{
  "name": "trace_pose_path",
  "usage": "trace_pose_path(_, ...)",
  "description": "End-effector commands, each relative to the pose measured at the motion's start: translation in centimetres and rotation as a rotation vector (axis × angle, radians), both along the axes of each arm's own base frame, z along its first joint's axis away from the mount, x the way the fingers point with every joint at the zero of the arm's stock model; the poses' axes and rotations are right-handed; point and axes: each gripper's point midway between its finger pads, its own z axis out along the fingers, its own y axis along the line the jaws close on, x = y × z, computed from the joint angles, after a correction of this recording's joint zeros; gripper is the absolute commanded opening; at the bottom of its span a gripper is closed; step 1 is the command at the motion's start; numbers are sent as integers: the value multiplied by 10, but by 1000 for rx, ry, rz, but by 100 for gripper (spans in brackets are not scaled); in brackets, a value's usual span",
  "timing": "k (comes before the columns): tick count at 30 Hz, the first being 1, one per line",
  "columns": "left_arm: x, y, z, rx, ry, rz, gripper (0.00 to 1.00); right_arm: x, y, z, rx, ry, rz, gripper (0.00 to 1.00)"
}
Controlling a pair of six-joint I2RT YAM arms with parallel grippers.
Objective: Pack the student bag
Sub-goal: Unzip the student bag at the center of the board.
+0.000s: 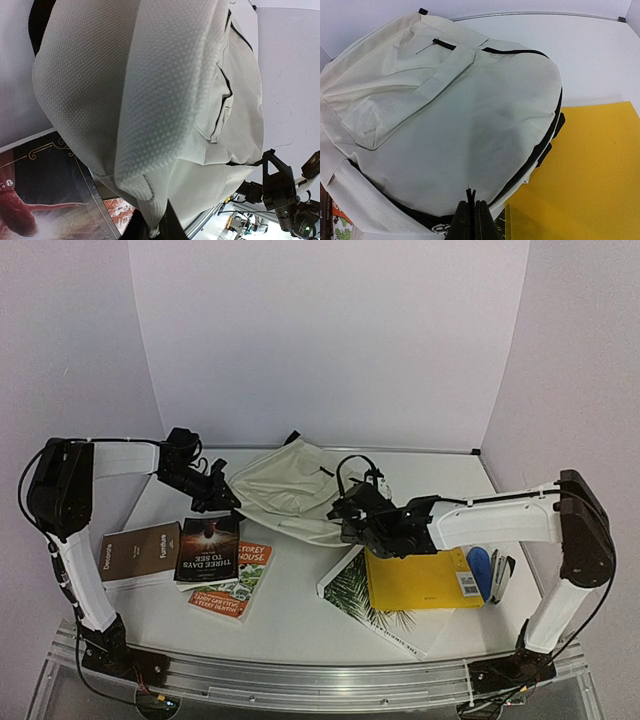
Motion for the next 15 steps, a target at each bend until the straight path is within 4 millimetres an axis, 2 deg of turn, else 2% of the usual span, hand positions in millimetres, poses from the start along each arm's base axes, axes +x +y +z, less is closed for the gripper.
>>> trace_pose_path(1,22,15,31,13,-154,21,30,-2,-4,13,41,-9,24,0)
trace_pose_path(3,19,15,49,37,-241,-1,47,-4,5,14,93,-5,57,0)
trace_pose_path(6,8,10,75,130,-422,-67,60,-6,14,18,158,-7,90,0)
trace_pose_path(9,-23,-18,95,159,-614,-217,64,-8,19,21,198,-8,109,0)
trace_pose_path(12,-66,-56,113,69,-771,-376,65,-12,22,22,225,1,132,0)
trace_pose_path(15,-102,-84,122,9,-901,-497,66,-14,26,27,271,-8,152,0)
